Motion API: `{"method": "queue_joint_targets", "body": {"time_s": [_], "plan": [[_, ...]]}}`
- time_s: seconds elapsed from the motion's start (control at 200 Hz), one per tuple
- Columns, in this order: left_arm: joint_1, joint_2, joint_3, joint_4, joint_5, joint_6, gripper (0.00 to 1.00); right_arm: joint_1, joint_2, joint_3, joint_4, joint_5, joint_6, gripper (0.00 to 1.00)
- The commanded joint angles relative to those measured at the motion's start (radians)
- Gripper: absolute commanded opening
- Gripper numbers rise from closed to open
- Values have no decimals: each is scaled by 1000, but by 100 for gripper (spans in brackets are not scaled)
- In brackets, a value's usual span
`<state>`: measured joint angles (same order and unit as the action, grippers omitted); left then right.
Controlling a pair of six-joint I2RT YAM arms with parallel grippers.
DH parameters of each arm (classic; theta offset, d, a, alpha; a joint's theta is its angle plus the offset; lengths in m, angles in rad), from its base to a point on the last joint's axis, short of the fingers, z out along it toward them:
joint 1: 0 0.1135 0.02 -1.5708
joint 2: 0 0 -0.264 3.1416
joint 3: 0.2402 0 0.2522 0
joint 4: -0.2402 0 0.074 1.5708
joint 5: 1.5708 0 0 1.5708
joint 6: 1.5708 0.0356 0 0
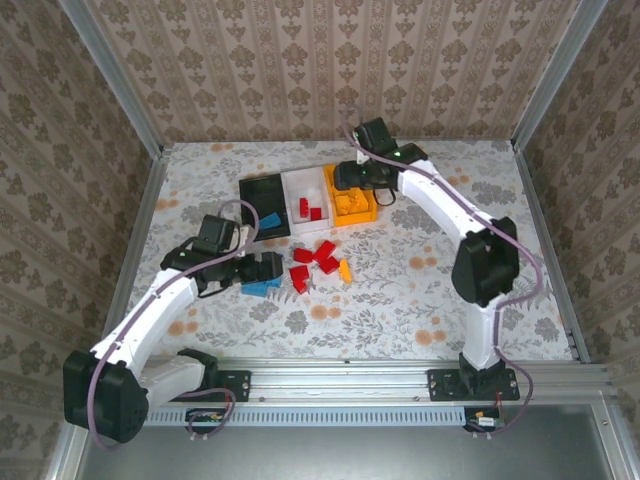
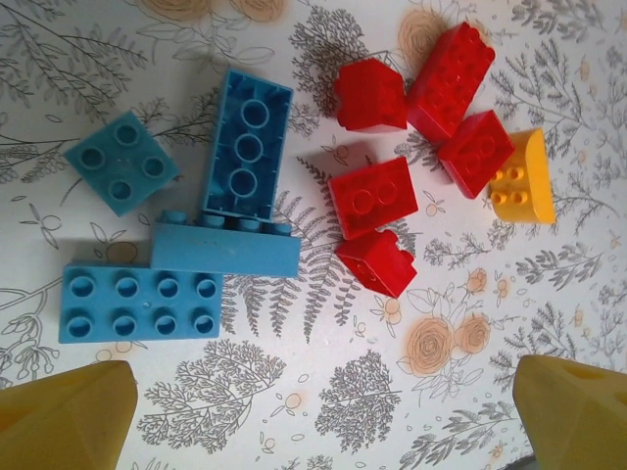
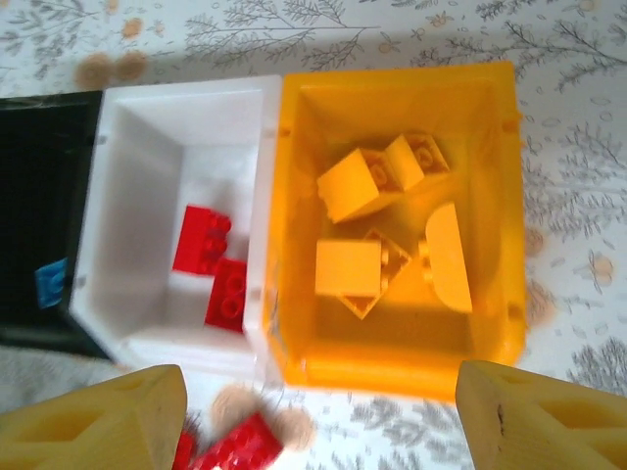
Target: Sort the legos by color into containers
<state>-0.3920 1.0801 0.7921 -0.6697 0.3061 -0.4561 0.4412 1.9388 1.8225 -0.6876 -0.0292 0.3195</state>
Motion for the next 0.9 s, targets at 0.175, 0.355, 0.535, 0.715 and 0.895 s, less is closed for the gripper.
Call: {"method": "queue_joint_targets", "body": {"time_s": [0.175,0.355,0.535,0.715,0.895], "plan": [[-145,98,35,33,-54,-49,100,-2,-215,-329,0,-60,53,80],[-190,170,63,82,-53,-59,100,15,-292,-515,24,-81,71,82],[-206,220,90,102,-37,-61,100,55,-291,-600,31,-82,76,86],[-210,227,94,102,-39,-59,100,87,-265,-631,56,-105,83,91],[-209,230,84,109,-42,-61,100,113,-232,-606,68,-130,78,97]]}}
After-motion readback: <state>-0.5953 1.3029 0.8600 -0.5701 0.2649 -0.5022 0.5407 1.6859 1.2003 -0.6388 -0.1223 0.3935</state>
